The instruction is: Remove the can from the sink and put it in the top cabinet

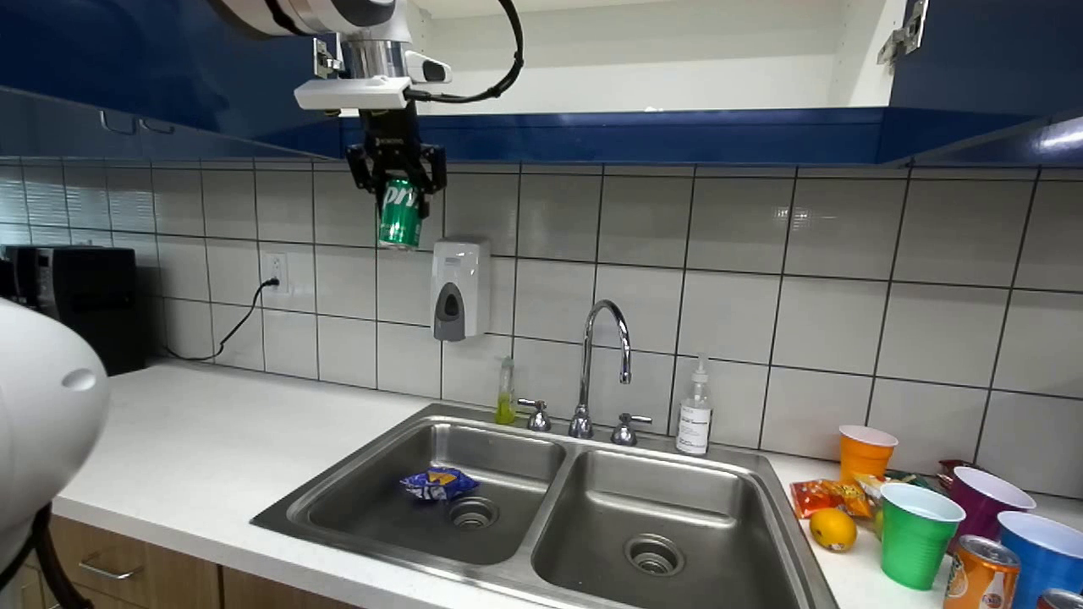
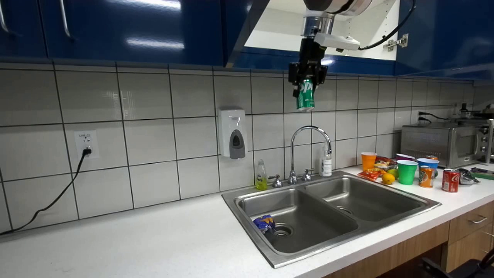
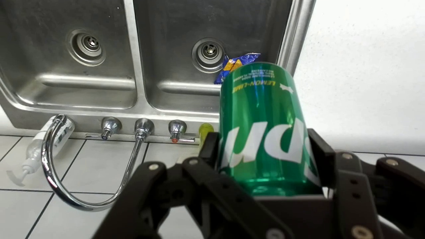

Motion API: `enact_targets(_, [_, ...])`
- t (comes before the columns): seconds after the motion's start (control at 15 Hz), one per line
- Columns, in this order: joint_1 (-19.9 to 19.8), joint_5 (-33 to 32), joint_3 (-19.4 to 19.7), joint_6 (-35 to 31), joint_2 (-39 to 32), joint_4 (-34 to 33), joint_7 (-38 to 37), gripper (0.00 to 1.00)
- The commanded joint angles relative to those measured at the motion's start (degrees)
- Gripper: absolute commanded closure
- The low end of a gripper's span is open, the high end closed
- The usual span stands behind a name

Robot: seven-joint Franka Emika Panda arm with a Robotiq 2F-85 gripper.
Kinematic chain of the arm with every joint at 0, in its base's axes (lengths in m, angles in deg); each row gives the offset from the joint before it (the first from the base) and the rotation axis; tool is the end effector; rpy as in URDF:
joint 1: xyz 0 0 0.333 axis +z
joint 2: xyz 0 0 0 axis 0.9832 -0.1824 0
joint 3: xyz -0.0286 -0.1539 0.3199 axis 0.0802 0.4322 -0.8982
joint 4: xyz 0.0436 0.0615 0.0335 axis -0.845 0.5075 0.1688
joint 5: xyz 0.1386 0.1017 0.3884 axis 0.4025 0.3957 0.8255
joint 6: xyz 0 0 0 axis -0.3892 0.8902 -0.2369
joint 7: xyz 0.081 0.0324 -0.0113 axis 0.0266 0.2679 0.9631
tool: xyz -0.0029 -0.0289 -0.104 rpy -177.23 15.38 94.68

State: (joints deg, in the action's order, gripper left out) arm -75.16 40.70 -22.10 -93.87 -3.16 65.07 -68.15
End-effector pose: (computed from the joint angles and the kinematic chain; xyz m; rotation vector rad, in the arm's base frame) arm 0.4787 0.0303 0.6307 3.0731 0.2097 0.5025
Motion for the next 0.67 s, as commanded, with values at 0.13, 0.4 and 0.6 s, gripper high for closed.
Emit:
enact_targets(0.13, [-0.57,-0.46,-0.78,3.90,0.07,-4.52,1.69,0.60])
enact_targets(0.4, [-0.41,-0.38,-0.93,5.31,-0.22,-6.49,2.23,0.60])
enact_targets(0.6, [-0.24,0.06,-1.01,6.36,-0.22,-7.69,2.67,0.60])
